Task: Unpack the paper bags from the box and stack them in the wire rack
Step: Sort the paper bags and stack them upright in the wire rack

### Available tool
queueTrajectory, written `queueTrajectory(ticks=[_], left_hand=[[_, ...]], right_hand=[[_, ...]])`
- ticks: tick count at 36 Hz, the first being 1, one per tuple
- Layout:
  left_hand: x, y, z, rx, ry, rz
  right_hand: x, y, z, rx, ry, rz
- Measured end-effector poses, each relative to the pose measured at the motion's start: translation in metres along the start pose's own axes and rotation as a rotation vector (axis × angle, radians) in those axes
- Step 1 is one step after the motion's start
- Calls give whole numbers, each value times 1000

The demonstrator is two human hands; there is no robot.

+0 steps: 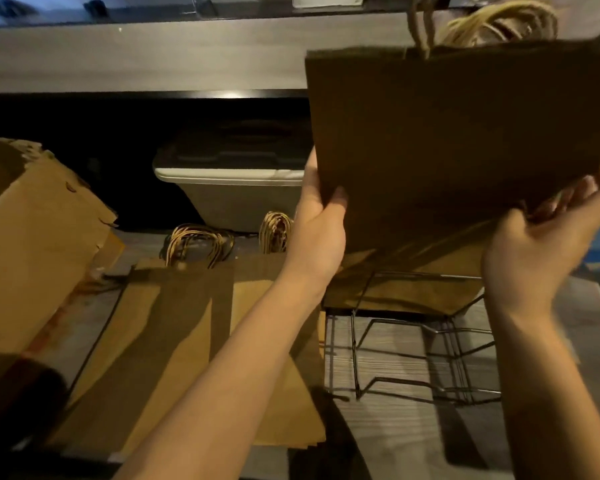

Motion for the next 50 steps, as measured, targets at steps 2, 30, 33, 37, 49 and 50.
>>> queueTrajectory(ticks=[2,30,33,37,49,50], left_hand=[[-15,2,8,-32,-29,-58],[-91,38,13,-186,-287,-276],[-101,51,-3,-180,-332,-276],[-117,68,-36,-162,-409,-302],[-162,106,-160,-96,-604,-423],[-167,110,-175,-68,-622,-441]], right_hand=[[13,3,-8,9,20,36],[37,108,16,-636,876,390],[30,133,42,-780,925,404],[17,165,82,-961,995,315],[3,267,192,-1352,873,193],[4,276,200,-1373,861,186]])
Point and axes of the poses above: each hand's wrist, its own y-axis away from the middle knuckle, its own z-axis out of the palm, x = y × z, the point moved 10 cm from there along -y, towards the middle knuckle, and after that the axes turned 14 degrees about -y, right-handed, at the moved point
